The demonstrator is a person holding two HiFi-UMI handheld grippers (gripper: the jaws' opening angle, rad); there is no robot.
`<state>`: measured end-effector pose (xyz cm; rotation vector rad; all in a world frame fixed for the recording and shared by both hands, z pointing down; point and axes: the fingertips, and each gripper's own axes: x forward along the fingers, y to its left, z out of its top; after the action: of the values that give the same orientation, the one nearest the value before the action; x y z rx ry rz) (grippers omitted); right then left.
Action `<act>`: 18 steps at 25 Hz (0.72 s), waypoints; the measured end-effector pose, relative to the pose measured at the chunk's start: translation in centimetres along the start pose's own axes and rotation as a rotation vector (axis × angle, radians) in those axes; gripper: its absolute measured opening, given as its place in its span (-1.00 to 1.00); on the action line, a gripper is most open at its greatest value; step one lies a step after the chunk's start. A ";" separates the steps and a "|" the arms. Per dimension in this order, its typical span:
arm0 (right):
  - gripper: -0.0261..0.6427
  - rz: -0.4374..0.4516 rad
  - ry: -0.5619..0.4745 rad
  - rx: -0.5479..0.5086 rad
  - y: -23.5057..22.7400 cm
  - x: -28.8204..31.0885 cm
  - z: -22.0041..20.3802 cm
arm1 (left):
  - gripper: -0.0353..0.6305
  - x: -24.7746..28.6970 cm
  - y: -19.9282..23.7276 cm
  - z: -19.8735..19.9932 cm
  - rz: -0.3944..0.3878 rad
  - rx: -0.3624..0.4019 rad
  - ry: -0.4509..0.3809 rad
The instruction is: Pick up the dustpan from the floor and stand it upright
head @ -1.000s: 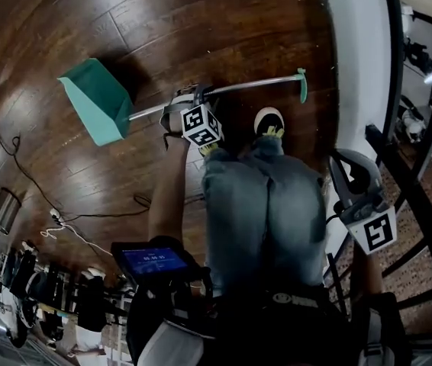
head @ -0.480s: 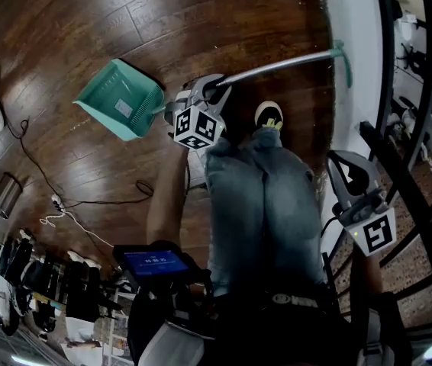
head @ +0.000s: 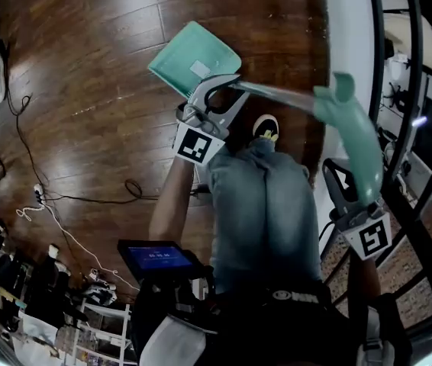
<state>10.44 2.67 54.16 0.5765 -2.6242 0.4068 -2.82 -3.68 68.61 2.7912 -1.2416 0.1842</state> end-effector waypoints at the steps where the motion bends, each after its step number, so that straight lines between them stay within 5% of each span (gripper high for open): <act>1: -0.92 0.010 0.001 -0.010 0.4 0.4 0.0 | -0.57 -0.5 -0.2 -0.3 0.011 0.004 -0.006; 6: -0.92 0.064 0.012 -0.025 1.8 1.2 -0.8 | -0.53 -2.6 -2.5 -3.1 0.024 -0.030 0.035; 13: -0.92 0.085 0.003 -0.022 2.7 2.3 0.3 | -0.57 -3.3 -1.2 -3.7 0.086 0.026 0.147; 18: -0.92 0.061 -0.034 -0.009 1.8 1.7 1.8 | -0.57 -0.8 -1.8 -3.5 0.006 0.057 0.199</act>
<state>7.61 3.08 53.06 0.5062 -2.6804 0.4075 -2.29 -1.43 71.88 2.7346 -1.2147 0.4924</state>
